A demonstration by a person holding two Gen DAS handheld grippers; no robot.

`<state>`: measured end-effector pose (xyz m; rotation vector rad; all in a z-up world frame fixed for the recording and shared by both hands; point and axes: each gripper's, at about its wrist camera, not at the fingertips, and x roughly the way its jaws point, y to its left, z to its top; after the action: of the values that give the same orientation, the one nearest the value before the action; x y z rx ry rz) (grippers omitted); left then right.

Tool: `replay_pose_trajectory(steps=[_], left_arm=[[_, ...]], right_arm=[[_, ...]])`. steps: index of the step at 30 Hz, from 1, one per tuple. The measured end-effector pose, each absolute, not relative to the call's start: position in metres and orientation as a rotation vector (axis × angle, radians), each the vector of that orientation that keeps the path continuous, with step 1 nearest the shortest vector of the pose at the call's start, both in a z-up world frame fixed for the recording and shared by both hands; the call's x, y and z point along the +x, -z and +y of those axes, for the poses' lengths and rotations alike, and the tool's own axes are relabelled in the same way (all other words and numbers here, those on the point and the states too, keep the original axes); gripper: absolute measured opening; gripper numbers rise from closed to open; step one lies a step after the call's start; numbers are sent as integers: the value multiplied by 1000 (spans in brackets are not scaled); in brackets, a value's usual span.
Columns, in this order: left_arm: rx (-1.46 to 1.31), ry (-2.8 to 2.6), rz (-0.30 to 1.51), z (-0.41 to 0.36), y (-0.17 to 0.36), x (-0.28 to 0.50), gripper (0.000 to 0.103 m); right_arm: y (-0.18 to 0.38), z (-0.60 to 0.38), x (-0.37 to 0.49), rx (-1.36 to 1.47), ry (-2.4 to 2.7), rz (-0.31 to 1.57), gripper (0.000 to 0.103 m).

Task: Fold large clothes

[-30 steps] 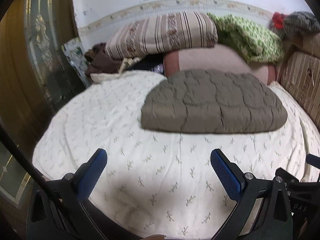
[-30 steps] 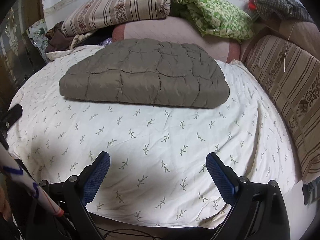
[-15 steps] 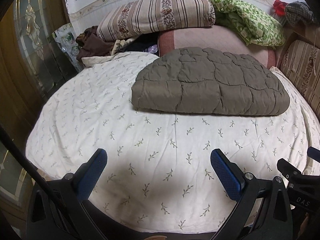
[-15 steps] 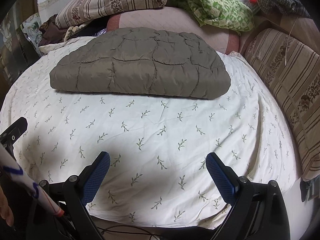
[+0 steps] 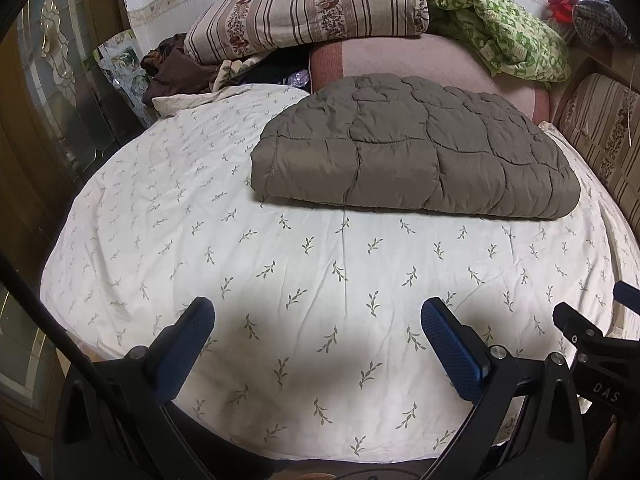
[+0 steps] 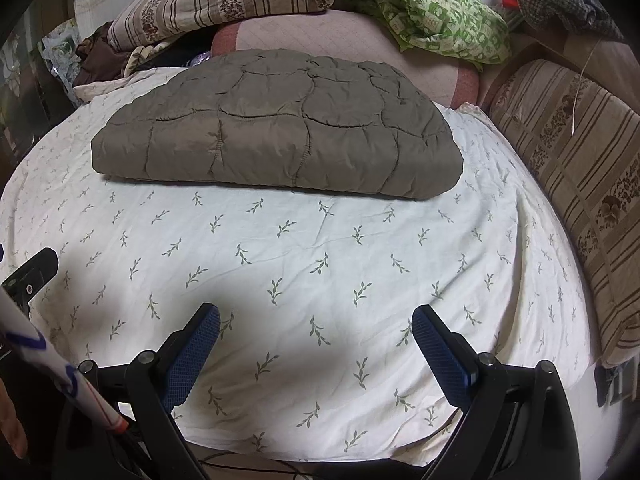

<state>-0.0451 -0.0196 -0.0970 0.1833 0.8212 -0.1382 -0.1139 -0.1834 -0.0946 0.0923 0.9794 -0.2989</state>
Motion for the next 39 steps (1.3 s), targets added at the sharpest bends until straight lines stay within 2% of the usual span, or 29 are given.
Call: replay_pose_trajectory(steps=[29, 39], left_arm=[[147, 135, 917, -12, 121, -14, 103], [135, 148, 936, -10, 127, -4, 103]], right_arm=[[110, -180, -84, 46, 276, 1018, 99], [108, -186, -73, 69, 290, 978, 99]])
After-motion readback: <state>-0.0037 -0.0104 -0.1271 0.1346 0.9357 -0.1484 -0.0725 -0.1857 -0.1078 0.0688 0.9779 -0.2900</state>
